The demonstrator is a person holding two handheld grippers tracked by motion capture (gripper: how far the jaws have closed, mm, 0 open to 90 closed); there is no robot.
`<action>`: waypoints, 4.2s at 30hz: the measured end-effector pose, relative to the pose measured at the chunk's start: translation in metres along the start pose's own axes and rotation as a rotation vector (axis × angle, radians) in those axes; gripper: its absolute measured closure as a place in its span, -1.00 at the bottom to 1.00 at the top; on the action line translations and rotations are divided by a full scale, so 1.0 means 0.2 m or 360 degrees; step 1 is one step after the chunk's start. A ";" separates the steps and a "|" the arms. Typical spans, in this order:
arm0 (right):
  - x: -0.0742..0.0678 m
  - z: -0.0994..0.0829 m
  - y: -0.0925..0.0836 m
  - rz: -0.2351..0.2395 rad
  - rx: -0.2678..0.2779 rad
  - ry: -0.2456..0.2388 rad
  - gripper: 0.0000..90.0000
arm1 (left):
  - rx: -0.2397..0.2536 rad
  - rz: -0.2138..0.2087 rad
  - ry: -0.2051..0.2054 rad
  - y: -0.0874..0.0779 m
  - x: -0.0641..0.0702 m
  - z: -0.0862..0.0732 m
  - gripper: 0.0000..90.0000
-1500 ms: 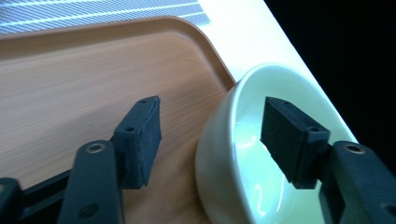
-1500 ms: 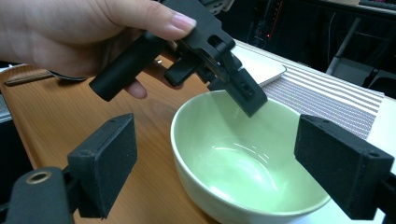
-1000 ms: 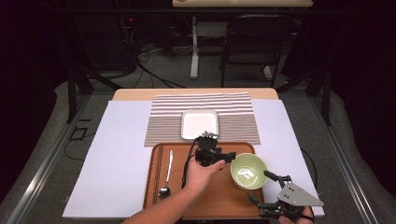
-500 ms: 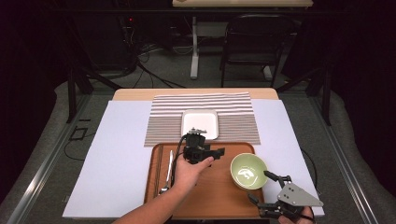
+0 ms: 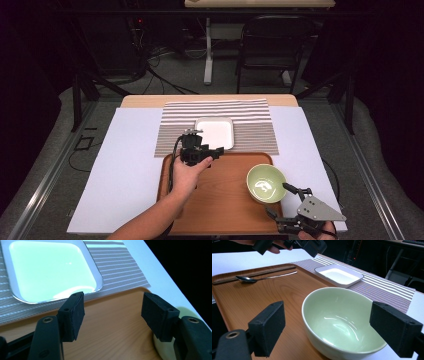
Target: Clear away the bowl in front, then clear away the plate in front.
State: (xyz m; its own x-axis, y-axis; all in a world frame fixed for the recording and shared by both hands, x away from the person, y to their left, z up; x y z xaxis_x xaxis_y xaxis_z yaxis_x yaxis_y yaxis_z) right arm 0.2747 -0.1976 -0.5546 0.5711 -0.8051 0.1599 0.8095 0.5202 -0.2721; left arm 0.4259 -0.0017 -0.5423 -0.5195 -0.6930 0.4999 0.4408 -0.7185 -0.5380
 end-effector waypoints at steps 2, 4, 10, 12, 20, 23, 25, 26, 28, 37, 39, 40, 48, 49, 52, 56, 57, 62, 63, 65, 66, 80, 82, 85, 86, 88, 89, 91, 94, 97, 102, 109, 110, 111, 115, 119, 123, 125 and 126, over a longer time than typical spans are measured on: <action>0.00 0.00 0.00 0.0001 -0.0001 0.0001 -0.71 | 0.0012 0.0006 -0.0004 -0.01 -0.02 0.02 -0.22; 0.00 0.00 0.00 0.0001 0.0004 -0.0003 -0.71 | 0.0019 -0.0006 -0.0009 -0.02 -0.04 0.04 -0.21; 0.00 0.00 0.00 0.0004 0.0001 0.0001 -0.71 | 0.0042 -0.0007 -0.0063 -0.03 -0.13 0.08 -0.18; 0.00 0.00 0.00 0.0003 -0.0002 0.0000 -0.71 | 0.0045 0.0009 -0.0065 -0.04 -0.17 0.09 -0.17; 0.01 0.00 0.01 0.0003 0.0003 0.0005 -0.71 | 0.0053 0.0102 -0.0101 -0.05 -0.32 0.15 -0.16; 0.01 0.00 0.01 0.0005 0.0003 0.0004 -0.71 | 0.0064 0.0137 -0.0104 -0.06 -0.37 0.17 -0.16; 0.01 0.00 0.01 0.0003 0.0002 0.0008 -0.71 | 0.0072 0.0156 -0.0117 -0.06 -0.41 0.18 -0.15; 0.01 0.00 0.01 0.0003 0.0002 0.0011 -0.71 | 0.0077 0.0168 -0.0125 -0.06 -0.43 0.19 -0.14; 0.01 -0.01 0.00 0.0003 -0.0002 0.0017 -0.71 | 0.0079 0.0190 -0.0127 -0.05 -0.46 0.20 -0.10; 0.02 -0.01 0.00 -0.0001 -0.0005 0.0019 -0.71 | 0.0034 0.0247 -0.0214 0.01 -0.61 0.23 0.21; 0.02 -0.01 0.00 0.0001 -0.0002 0.0012 -0.71 | 0.0028 0.0257 -0.0228 0.02 -0.63 0.24 0.28; 0.02 -0.02 0.00 0.0002 -0.0005 0.0016 -0.71 | 0.0017 0.0266 -0.0224 0.03 -0.63 0.24 0.32; 0.02 -0.01 0.00 -0.0003 0.0002 0.0019 -0.71 | -0.0033 0.0318 -0.0221 0.10 -0.68 0.23 0.45; 0.02 -0.01 0.00 -0.0002 0.0000 0.0020 -0.71 | -0.0033 0.0319 -0.0225 0.10 -0.68 0.23 0.46; 0.02 -0.01 0.00 0.0000 -0.0002 0.0014 -0.71 | -0.0030 0.0320 -0.0249 0.12 -0.70 0.23 0.48; 0.01 -0.01 0.00 0.0003 -0.0007 0.0021 -0.71 | -0.0047 0.0323 -0.0279 0.14 -0.71 0.21 0.53; 0.02 -0.01 0.00 0.0001 -0.0001 0.0015 -0.71 | -0.0046 0.0319 -0.0289 0.15 -0.72 0.21 0.53; 0.02 -0.01 -0.01 -0.0001 0.0000 0.0013 -0.71 | -0.0057 0.0315 -0.0338 0.18 -0.74 0.20 0.61; 0.02 -0.01 -0.01 0.0002 0.0000 0.0015 -0.71 | -0.0066 0.0319 -0.0342 0.19 -0.75 0.20 0.63; 0.02 -0.01 -0.01 0.0003 0.0002 0.0014 -0.71 | -0.0064 0.0318 -0.0364 0.20 -0.76 0.19 0.66; 0.02 -0.01 -0.01 0.0003 0.0005 0.0012 -0.71 | -0.0066 0.0313 -0.0376 0.21 -0.76 0.19 0.68; 0.02 -0.02 -0.01 -0.0001 -0.0007 0.0017 -0.71 | -0.0104 0.0325 -0.0480 0.26 -0.76 0.19 0.88; 0.02 -0.01 -0.01 0.0002 -0.0003 0.0014 -0.71 | -0.0111 0.0336 -0.0484 0.27 -0.76 0.19 0.89; 0.02 -0.01 -0.01 0.0003 -0.0005 0.0015 -0.71 | -0.0133 0.0346 -0.0494 0.28 -0.76 0.18 0.91; 0.02 -0.01 -0.01 0.0003 -0.0002 0.0013 -0.71 | -0.0136 0.0350 -0.0497 0.28 -0.76 0.18 0.92; 0.02 -0.01 -0.01 0.0000 -0.0002 0.0015 -0.71 | -0.0156 0.0362 -0.0498 0.29 -0.76 0.18 0.92; 0.02 -0.01 -0.01 -0.0001 -0.0001 0.0016 -0.71 | -0.0163 0.0366 -0.0499 0.29 -0.76 0.18 0.92; 0.02 -0.01 -0.01 -0.0003 -0.0001 0.0019 -0.71 | -0.0175 0.0371 -0.0505 0.29 -0.76 0.18 0.93; 0.02 -0.01 -0.01 0.0001 -0.0003 0.0018 -0.71 | -0.0169 0.0367 -0.0531 0.29 -0.76 0.19 0.94; 0.02 -0.01 -0.01 0.0001 -0.0006 0.0016 -0.71 | -0.0160 0.0367 -0.0546 0.29 -0.76 0.19 0.96; 0.02 -0.02 -0.01 0.0001 -0.0004 0.0015 -0.71 | -0.0120 0.0362 -0.0598 0.29 -0.76 0.19 0.97; 0.03 -0.02 -0.01 -0.0003 -0.0005 0.0018 -0.71 | -0.0074 0.0348 -0.0706 0.29 -0.76 0.19 0.98; 0.03 -0.02 -0.01 -0.0003 -0.0004 0.0018 -0.71 | -0.0071 0.0354 -0.0711 0.28 -0.77 0.19 0.98; 0.03 -0.02 -0.01 -0.0003 -0.0005 0.0016 -0.71 | -0.0068 0.0367 -0.0708 0.28 -0.77 0.19 0.98; 0.03 -0.02 -0.01 -0.0006 -0.0006 0.0019 -0.71 | -0.0046 0.0365 -0.0710 0.24 -0.76 0.20 0.98; 0.03 -0.01 0.00 -0.0004 -0.0003 0.0013 -0.71 | -0.0026 0.0342 -0.0717 0.21 -0.74 0.21 0.98; 0.02 -0.01 0.00 -0.0007 -0.0002 0.0011 -0.71 | -0.0020 0.0330 -0.0699 0.18 -0.71 0.20 0.97; 0.02 -0.01 0.00 -0.0005 -0.0007 0.0014 -0.71 | -0.0011 0.0322 -0.0704 0.16 -0.69 0.19 0.98; 0.02 -0.01 0.00 -0.0005 -0.0008 0.0013 -0.71 | -0.0011 0.0315 -0.0705 0.15 -0.68 0.19 0.97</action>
State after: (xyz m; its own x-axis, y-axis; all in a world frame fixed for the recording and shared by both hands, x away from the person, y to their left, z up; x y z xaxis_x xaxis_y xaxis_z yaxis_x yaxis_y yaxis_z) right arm 0.2759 -0.2017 -0.5565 0.5677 -0.8090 0.1527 0.8104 0.5165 -0.2765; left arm 0.5375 0.0681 -0.6014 -0.0637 -0.7758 0.6277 0.4940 -0.5710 -0.6557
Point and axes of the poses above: each handheld gripper's, and its own axes: y roughly forward along the jaws, z roughly out of its top, x roughly to its right, the point moved 10 cm from there along y, roughly forward along the jaws, and after that the axes turned 8 degrees about -z, right-handed, at the moved point
